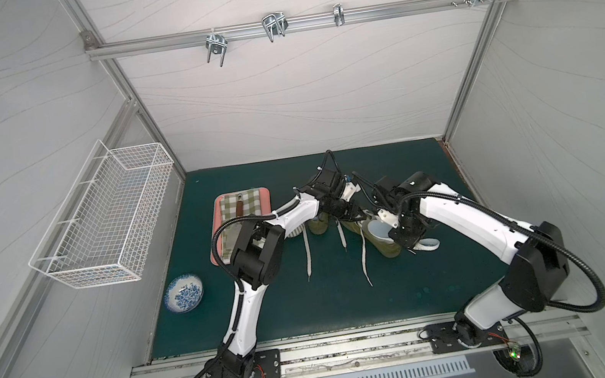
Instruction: Insert the insole into the shoe
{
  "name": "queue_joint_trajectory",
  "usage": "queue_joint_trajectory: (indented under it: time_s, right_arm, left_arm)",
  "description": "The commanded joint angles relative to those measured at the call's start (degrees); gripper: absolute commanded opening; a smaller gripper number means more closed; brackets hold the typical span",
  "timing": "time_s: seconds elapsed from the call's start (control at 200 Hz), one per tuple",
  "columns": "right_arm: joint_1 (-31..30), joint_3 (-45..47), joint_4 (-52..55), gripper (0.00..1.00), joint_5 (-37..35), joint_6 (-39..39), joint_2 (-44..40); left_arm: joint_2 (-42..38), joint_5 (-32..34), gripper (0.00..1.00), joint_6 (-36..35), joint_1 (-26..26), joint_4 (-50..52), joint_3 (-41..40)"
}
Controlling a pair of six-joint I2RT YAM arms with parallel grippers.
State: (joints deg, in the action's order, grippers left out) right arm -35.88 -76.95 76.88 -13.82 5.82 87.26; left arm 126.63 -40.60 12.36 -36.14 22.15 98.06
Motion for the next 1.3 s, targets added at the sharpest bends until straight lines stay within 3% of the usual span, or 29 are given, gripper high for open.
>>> queue_joint_trajectory:
  time_s: [0.0, 0.38, 1.04, 1.29]
  right_arm:
    - [0.0, 0.3, 1.0, 0.14, 1.4, 0.6, 0.9]
    - [2.1, 0.0, 0.7, 0.13, 5.5, 0.9, 1.0]
    - [3.2, -1.8, 2.6, 0.11, -0.5, -0.6, 4.3]
    - [3.2, -1.5, 1.8, 0.10, -0.2, -1.3, 6.0]
  left_arm:
    - [-2.8, 0.1, 0.00, 2.2, -0.4, -5.3, -0.6]
    - [-2.2, -1.9, 0.00, 5.3, -0.4, -8.6, -0.5]
    - [-2.2, 1.8, 0.00, 2.2, -1.3, -2.0, 2.1]
    - [-2.0, -2.7, 0.00, 5.9, -1.3, -6.2, 1.5]
